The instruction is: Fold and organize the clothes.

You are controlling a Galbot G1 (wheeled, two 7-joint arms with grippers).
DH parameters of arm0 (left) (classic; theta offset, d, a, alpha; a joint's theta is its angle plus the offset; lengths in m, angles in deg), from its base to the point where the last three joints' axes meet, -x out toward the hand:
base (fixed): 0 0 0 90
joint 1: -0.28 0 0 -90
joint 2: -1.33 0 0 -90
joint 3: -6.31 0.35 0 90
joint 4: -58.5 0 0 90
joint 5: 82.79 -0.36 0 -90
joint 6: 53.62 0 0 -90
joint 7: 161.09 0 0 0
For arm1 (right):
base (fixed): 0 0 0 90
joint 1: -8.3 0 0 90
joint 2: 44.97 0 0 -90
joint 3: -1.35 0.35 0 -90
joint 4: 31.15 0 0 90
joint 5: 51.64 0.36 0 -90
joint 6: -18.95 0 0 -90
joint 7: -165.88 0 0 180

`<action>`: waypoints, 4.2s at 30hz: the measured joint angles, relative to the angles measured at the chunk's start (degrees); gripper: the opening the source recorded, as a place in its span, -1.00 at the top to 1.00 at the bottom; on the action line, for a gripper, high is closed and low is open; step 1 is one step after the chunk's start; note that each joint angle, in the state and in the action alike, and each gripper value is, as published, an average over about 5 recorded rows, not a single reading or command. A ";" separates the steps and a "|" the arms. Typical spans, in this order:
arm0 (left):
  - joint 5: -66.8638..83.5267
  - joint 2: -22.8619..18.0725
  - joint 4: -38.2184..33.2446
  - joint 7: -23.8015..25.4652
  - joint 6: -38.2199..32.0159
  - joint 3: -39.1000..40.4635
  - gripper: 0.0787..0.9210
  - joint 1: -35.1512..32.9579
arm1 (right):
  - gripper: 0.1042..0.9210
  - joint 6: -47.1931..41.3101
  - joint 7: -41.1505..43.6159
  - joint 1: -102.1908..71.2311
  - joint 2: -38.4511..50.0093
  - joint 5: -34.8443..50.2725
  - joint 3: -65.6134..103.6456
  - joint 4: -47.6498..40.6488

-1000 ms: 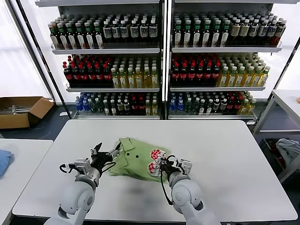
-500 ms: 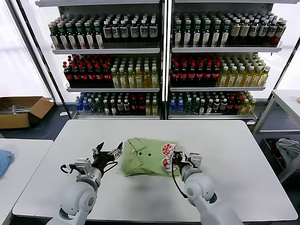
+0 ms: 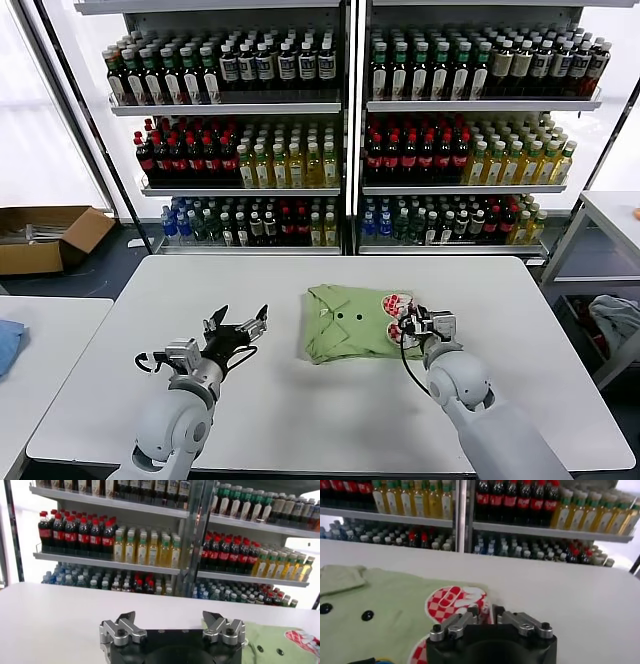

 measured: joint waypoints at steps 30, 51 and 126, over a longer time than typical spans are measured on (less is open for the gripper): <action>-1.84 -0.58 -2.51 1.36 -0.52 -0.61 -0.77 -4.36 | -0.76 2.80 -1.63 -10.06 -13.44 -4.15 5.95 4.56; -3.47 -1.04 -4.35 1.61 -1.69 -1.59 -0.77 -6.82 | -0.76 2.92 -1.19 -11.82 -14.18 -2.21 9.87 7.63; -14.08 -2.19 -7.39 5.60 -8.76 -3.44 -0.77 -9.45 | -0.76 0.78 -0.84 -32.43 -8.06 -29.85 17.72 34.24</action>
